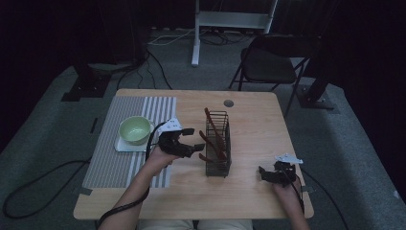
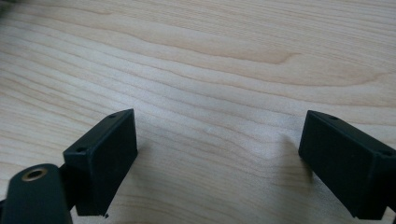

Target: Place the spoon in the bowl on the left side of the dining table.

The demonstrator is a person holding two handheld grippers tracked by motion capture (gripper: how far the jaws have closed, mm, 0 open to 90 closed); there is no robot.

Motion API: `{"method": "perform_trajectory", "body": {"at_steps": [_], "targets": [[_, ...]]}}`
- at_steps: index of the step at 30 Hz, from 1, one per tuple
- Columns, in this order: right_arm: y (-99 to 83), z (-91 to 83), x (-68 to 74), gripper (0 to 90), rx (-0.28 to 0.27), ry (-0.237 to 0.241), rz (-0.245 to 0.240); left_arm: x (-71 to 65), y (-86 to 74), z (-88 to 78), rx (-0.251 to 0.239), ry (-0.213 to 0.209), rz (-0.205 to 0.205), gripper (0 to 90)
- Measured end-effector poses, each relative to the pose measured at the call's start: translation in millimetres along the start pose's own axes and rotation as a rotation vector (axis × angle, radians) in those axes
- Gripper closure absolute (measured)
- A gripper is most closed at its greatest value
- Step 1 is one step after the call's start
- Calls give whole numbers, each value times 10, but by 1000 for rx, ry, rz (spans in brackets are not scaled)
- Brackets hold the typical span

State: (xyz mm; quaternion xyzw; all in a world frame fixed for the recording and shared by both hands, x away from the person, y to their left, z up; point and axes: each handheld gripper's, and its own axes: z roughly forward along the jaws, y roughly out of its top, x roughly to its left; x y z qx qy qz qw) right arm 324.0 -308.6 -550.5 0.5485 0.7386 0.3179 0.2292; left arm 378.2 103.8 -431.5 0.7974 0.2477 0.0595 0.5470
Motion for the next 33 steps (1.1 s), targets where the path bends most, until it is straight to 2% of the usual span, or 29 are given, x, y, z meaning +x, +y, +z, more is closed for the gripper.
{"method": "perform_trajectory", "body": {"at_steps": [1,2,3,7,15,17,18,19,20,21,22,23,24,28,31,33], "targets": [[0,0,0,109,0,0,0,-2,4,18,4,8,2,199],[0,0,1,109,0,1,-1,7,1,31,-3,-6,-2,222],[0,0,0,109,0,1,-2,9,0,45,-1,-4,-4,277],[0,0,1,109,0,3,-2,1,-4,68,-35,-3,2,393],[0,-2,4,109,2,6,-2,-9,6,182,-3,21,7,525],[0,-1,3,109,1,6,-4,-15,7,193,-11,28,8,601],[0,-1,3,109,1,6,-4,-13,4,197,-13,14,0,649],[0,-1,3,109,1,6,-4,-13,4,197,-13,14,0,671],[0,-1,3,109,1,6,-4,-14,-8,202,-13,-5,-8,671],[0,-1,4,109,2,6,-3,-17,-17,210,-11,-11,-9,752],[0,-1,4,109,2,6,-2,-24,-28,214,-14,-11,-9,753],[0,-1,4,109,1,6,-3,-21,-36,212,-21,-31,-14,760],[0,-1,4,109,1,7,-3,-28,-42,211,-27,-23,-5,764],[0,-1,4,109,1,6,-3,-13,-40,208,-45,-48,-26,783],[0,-1,4,109,1,7,-3,-10,-17,192,-73,-68,-37,828],[0,-1,4,109,1,6,-4,-28,7,180,-92,-43,-19,831]]}}
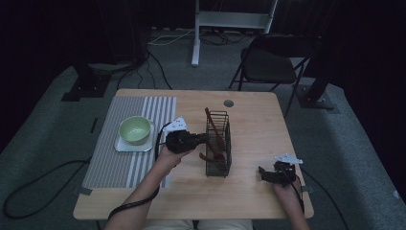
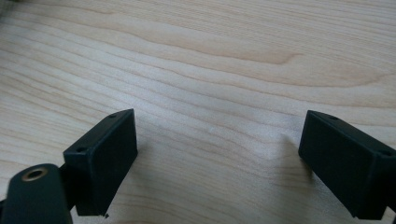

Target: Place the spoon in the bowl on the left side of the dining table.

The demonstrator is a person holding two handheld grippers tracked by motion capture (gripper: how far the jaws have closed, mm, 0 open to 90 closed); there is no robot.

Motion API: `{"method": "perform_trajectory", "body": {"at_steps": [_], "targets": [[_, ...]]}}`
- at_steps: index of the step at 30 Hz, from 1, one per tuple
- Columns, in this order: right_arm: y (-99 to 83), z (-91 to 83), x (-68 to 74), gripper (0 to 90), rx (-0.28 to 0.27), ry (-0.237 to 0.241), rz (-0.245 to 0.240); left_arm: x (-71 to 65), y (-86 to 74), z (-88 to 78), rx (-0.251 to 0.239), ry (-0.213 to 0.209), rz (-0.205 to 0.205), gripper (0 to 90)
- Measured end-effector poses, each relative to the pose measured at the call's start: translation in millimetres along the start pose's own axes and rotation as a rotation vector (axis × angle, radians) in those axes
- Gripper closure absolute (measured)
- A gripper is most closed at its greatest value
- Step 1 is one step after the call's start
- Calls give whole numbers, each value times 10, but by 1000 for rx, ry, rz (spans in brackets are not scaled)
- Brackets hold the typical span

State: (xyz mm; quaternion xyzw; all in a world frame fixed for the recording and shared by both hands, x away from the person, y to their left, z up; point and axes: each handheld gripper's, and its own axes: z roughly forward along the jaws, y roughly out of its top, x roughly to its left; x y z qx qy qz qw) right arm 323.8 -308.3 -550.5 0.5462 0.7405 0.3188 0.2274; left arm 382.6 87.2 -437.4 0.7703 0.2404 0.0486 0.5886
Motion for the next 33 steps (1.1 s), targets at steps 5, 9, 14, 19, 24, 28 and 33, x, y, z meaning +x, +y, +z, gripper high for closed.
{"method": "perform_trajectory", "body": {"at_steps": [5,9,14,19,24,28,33], "targets": [[0,0,0,109,0,0,0,-4,67,-17,-34,1,-8,833],[0,0,1,109,0,1,-1,-16,111,-32,-41,17,3,834],[0,0,1,109,0,2,-1,0,175,-88,-79,23,-11,834],[0,0,0,109,0,3,-2,-12,227,-138,-97,30,-7,834],[0,-1,0,109,0,3,-2,-56,288,-196,-106,33,12,834],[0,0,0,109,0,3,-2,-103,380,-236,-110,24,23,834],[0,0,0,109,0,2,-2,-128,472,-294,-124,25,36,834]]}}
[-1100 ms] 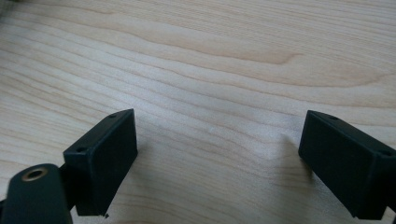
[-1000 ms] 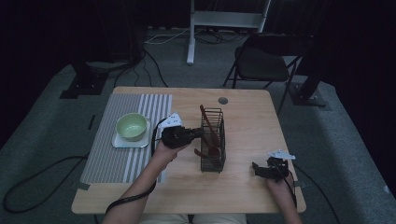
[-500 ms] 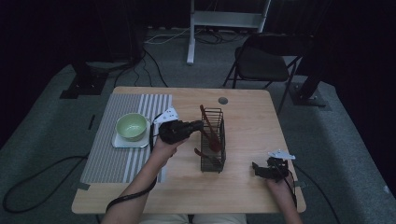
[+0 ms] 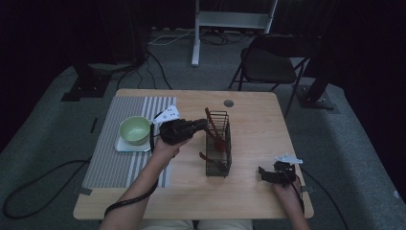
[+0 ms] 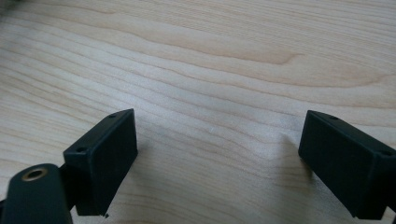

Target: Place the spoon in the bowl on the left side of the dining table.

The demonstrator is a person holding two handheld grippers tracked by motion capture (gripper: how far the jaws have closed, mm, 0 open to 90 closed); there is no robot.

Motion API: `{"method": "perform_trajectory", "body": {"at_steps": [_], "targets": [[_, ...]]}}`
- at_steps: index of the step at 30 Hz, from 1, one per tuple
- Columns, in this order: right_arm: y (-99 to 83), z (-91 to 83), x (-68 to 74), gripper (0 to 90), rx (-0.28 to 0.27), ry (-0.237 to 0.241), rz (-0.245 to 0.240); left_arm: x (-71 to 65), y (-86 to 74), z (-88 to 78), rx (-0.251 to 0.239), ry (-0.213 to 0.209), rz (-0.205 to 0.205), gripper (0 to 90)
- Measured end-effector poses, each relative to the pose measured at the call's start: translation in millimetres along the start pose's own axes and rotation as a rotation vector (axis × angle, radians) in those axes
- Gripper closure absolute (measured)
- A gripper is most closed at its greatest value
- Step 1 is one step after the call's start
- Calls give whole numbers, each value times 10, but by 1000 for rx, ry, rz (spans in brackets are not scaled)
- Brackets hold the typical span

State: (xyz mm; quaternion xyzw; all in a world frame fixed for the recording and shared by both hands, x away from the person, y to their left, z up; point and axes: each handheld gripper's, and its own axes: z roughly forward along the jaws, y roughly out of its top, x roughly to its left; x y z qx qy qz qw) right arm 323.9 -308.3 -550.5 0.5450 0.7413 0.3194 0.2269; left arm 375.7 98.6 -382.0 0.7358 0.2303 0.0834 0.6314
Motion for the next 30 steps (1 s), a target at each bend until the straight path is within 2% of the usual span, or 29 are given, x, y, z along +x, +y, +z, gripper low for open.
{"method": "perform_trajectory", "body": {"at_steps": [2,3,11,13,14,18,20,21,23,25,30], "targets": [[0,0,1,109,1,0,1,1,47,-24,-9,-10,-8,834],[0,0,0,109,0,0,0,-17,108,-50,-16,1,6,834],[0,-1,1,109,1,-1,1,-81,332,-170,-34,-6,34,834],[0,-1,0,109,1,-1,0,-81,332,-170,-34,-6,34,834],[0,-1,0,109,1,-1,0,-91,395,-220,-44,0,40,834],[0,-1,1,109,1,-1,0,-85,480,-318,-58,18,52,834],[0,-1,1,109,1,-1,0,-73,503,-360,-65,19,49,834],[0,-1,1,109,1,-1,0,-69,513,-391,-64,39,53,833],[0,-1,1,109,1,-1,0,-64,512,-428,-68,52,53,834],[0,-1,1,109,1,-1,1,-55,509,-465,-75,48,49,833],[0,0,3,109,1,-2,2,-14,499,-545,-77,74,45,833]]}}
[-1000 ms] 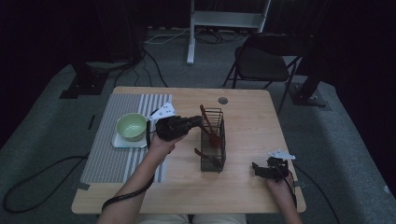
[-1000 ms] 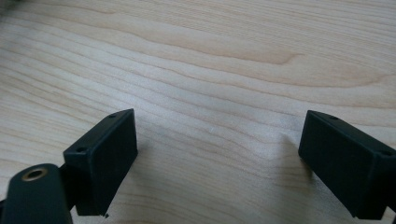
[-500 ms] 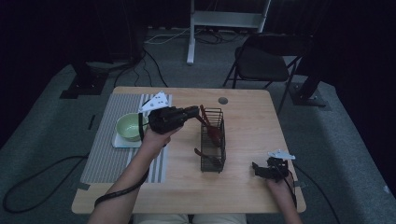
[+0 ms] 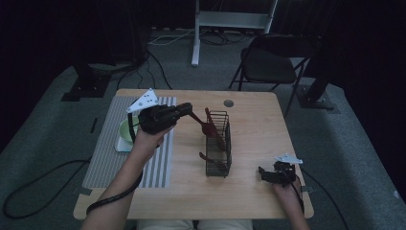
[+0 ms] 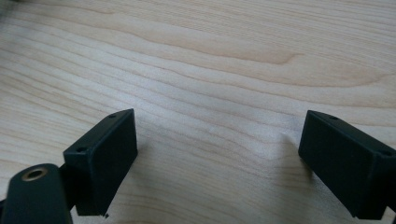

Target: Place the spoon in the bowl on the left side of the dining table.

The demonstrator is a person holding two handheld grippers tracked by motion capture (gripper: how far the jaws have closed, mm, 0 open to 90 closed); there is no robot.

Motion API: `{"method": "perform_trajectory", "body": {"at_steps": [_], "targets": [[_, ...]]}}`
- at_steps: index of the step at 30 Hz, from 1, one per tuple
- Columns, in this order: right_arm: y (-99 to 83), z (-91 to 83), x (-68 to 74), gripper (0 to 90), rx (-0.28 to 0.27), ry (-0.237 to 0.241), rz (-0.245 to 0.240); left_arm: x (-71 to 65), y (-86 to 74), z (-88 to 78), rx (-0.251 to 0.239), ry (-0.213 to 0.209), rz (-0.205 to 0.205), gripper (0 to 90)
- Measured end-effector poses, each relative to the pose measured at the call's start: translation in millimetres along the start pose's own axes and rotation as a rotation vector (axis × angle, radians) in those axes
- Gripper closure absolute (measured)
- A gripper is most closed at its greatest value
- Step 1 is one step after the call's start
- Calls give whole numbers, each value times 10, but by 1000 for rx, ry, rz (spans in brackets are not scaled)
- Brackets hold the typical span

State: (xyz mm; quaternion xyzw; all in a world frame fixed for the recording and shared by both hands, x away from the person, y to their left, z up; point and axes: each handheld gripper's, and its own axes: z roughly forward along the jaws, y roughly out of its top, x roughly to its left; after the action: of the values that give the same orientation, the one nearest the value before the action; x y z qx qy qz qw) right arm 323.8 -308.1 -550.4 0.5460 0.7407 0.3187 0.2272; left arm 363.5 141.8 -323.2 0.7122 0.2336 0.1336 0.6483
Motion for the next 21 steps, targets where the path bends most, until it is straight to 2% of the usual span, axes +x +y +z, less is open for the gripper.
{"method": "perform_trajectory", "body": {"at_steps": [4,6,7,13,15,16,21], "targets": [[0,0,0,109,0,0,1,69,9,-124,-18,30,-8,833],[0,0,0,109,1,0,0,86,6,-147,-25,23,-15,833],[0,0,1,109,0,-1,0,98,-1,-184,-25,45,-7,833],[0,0,1,109,0,-1,1,148,-24,-257,-29,57,-19,833],[0,0,1,109,1,-1,1,185,-37,-340,-49,87,-27,834],[0,0,2,109,1,-2,1,200,-39,-363,-46,84,-29,833],[0,0,2,109,1,-2,1,271,-81,-474,-41,123,-35,834]]}}
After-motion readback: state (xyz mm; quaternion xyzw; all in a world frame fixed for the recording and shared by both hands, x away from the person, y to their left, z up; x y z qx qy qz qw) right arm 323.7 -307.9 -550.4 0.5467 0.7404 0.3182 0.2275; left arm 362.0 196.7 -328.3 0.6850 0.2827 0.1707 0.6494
